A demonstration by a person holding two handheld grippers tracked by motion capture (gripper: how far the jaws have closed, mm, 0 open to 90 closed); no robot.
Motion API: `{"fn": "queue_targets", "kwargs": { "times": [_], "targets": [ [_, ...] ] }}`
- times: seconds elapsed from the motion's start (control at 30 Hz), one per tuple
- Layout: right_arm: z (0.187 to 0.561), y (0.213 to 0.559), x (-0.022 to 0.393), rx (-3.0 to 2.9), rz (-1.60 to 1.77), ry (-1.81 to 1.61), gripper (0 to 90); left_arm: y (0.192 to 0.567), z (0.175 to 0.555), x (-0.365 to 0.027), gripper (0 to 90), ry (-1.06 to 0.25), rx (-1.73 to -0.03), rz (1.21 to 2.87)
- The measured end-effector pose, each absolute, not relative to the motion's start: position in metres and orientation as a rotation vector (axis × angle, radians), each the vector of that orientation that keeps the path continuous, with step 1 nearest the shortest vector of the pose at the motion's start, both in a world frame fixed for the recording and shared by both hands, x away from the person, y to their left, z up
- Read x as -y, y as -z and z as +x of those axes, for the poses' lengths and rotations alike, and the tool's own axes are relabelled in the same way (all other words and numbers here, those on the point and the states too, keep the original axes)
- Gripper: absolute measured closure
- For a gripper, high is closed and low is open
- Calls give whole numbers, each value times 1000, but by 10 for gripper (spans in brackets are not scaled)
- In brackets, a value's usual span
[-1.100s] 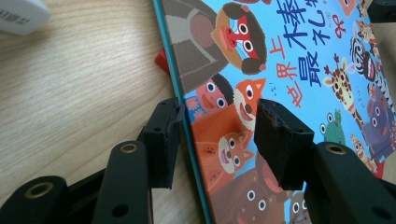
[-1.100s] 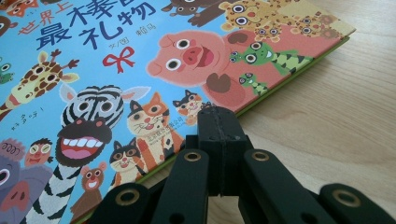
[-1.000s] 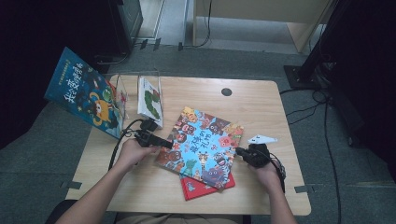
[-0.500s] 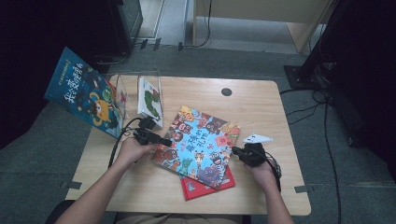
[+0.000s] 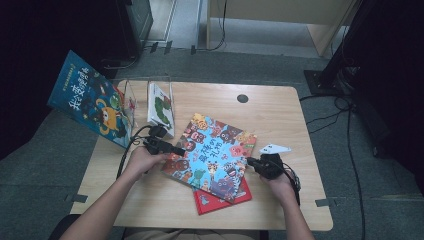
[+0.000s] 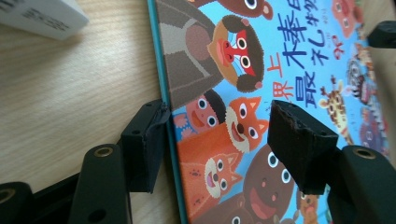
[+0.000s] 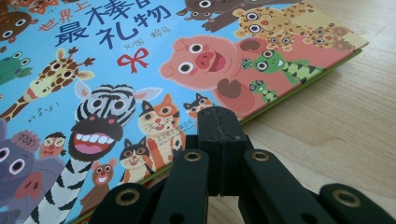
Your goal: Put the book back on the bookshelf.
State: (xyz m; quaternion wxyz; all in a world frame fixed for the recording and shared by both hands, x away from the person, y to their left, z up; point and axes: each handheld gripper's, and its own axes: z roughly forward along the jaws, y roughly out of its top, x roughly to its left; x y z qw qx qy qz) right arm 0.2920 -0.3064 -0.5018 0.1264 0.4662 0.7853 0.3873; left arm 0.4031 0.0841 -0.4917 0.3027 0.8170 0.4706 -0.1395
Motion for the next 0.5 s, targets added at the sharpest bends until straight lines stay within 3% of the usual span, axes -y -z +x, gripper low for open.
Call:
{"fn": "queue_targets", "kwargs": {
  "times": [0.5],
  "targets": [
    [294, 499, 293, -2290, 1264, -1103, 900, 491, 404, -86, 381, 383, -1258, 2176]
  ]
}}
